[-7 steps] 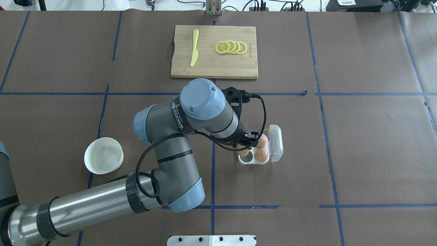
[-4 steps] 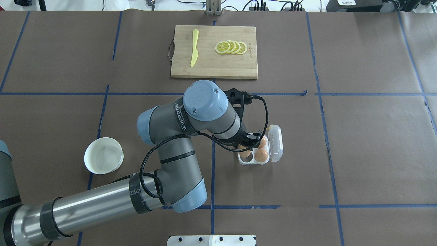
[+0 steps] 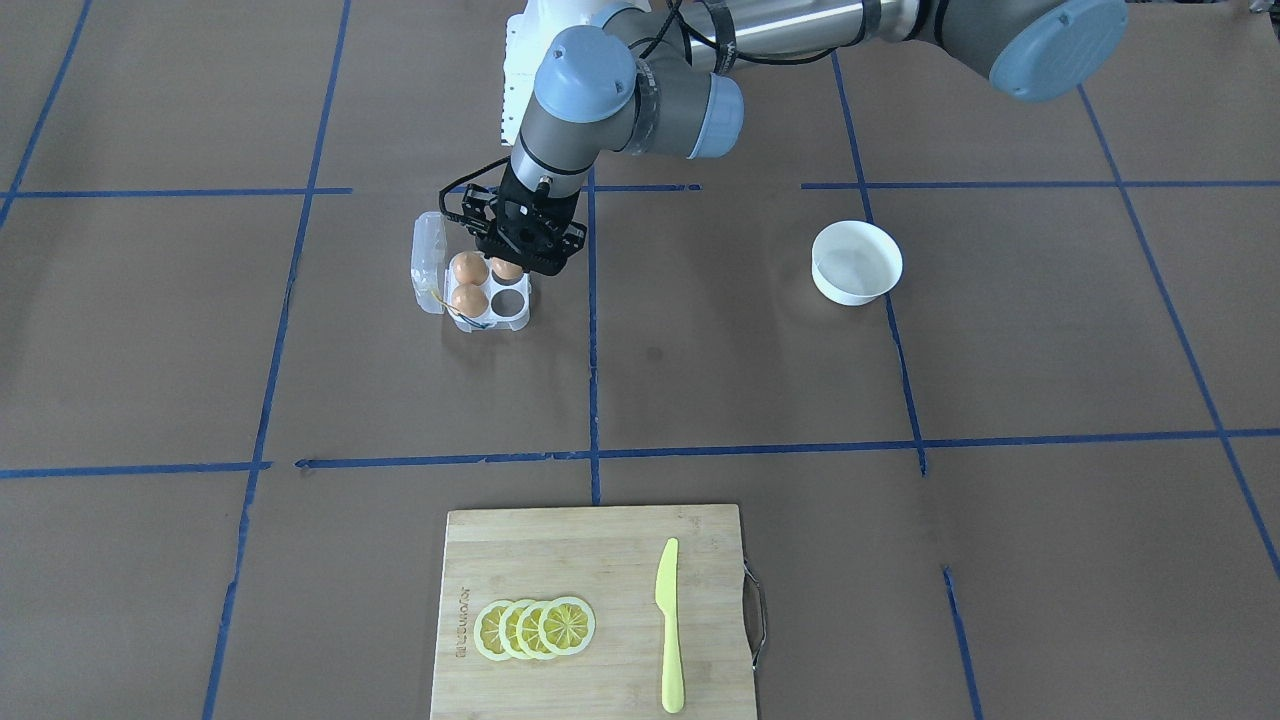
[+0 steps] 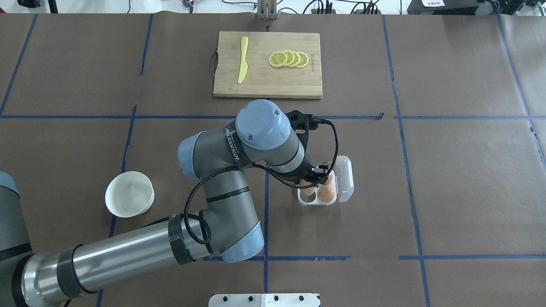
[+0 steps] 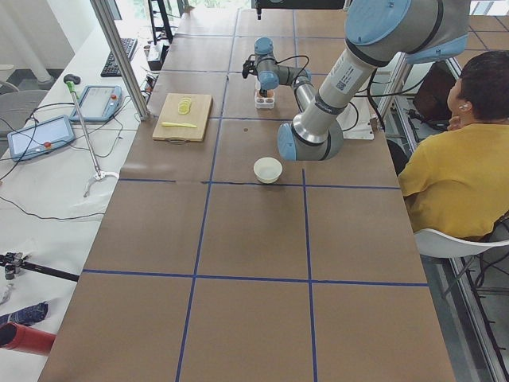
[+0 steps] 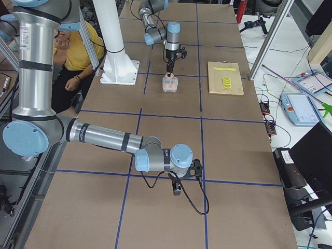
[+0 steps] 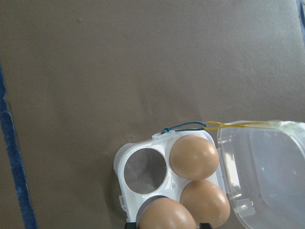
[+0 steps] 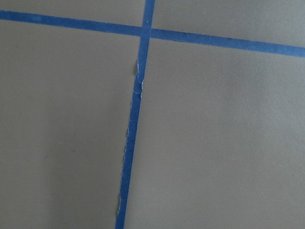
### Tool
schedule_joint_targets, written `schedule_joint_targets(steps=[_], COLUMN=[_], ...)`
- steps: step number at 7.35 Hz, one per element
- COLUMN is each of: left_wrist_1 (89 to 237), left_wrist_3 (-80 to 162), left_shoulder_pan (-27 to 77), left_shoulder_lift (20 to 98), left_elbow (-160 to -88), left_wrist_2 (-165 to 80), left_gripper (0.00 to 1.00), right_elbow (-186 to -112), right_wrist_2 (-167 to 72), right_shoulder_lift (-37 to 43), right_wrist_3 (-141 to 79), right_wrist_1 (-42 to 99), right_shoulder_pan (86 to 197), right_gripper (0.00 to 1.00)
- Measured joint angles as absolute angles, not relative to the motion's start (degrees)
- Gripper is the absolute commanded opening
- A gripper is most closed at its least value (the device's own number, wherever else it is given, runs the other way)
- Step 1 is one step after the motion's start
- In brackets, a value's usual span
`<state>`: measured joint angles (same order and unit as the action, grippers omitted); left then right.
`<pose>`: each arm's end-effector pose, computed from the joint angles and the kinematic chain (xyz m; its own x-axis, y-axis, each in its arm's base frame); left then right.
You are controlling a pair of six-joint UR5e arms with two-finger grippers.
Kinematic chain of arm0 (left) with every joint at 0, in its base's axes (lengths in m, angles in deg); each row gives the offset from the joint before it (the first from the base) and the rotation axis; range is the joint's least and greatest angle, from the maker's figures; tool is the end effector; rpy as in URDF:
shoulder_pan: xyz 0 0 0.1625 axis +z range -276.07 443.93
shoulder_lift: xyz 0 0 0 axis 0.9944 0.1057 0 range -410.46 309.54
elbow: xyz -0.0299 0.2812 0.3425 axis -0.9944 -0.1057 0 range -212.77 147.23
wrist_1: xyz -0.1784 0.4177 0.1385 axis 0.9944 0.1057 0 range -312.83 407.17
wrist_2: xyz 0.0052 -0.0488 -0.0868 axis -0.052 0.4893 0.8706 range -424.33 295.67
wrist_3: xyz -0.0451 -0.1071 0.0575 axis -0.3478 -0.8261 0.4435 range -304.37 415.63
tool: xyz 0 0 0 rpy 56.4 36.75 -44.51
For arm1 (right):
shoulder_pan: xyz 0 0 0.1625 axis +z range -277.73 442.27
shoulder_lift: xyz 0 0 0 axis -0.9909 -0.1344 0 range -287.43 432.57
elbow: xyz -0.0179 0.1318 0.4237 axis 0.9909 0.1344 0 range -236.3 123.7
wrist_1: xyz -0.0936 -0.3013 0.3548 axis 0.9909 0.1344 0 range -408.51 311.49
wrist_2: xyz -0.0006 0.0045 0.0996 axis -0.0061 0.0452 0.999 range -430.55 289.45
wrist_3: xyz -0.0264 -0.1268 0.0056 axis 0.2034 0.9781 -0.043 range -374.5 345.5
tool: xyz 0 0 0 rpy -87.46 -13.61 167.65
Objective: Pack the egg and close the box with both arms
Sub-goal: 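Lower the egg into an empty carton slot and open the left gripper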
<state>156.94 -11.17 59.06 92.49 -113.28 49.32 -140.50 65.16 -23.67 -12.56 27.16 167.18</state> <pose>0.7245 -0.4254 0.0811 0.3992 0.2126 -0.8919 -0.1055 0.9769 0.1857 -0.0041 -0.5023 0.7855 0.6897 -0.1240 0.7134 0.1121 0.9916 0.0640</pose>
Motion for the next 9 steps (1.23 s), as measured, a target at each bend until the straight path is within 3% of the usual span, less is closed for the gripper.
schedule_joint_targets(steps=[2,3,4,5,7,9], left_wrist_1=[156.9,156.9,157.0,157.0,156.9,156.9], left_wrist_3=[-11.2,-11.2,-11.0,-10.5,-9.6,-9.4], left_shoulder_pan=[59.1,59.1,59.1,59.1,59.1,59.1], left_shoulder_lift=[92.6,92.6,92.7,93.0,93.3,93.4], left_elbow=[-112.6,-112.5,-112.4,-112.4,-112.3,-112.4], left_wrist_2=[49.3,49.3,49.0,48.1,47.2,47.0], left_gripper=[0.0,0.17,0.57,0.73,0.88,0.88], right_elbow=[-140.5,-140.5,-140.5,-140.5,-140.5,-140.5], right_wrist_2=[65.2,65.2,65.2,65.2,65.2,65.2], right_shoulder_lift=[-23.7,-23.7,-23.7,-23.7,-23.7,-23.7], right_wrist_3=[-12.6,-12.6,-12.6,-12.6,-12.6,-12.6], right_wrist_1=[27.2,27.2,27.2,27.2,27.2,27.2], right_shoulder_pan=[167.2,167.2,167.2,167.2,167.2,167.2], right_gripper=[1.0,1.0,1.0,1.0,1.0,1.0])
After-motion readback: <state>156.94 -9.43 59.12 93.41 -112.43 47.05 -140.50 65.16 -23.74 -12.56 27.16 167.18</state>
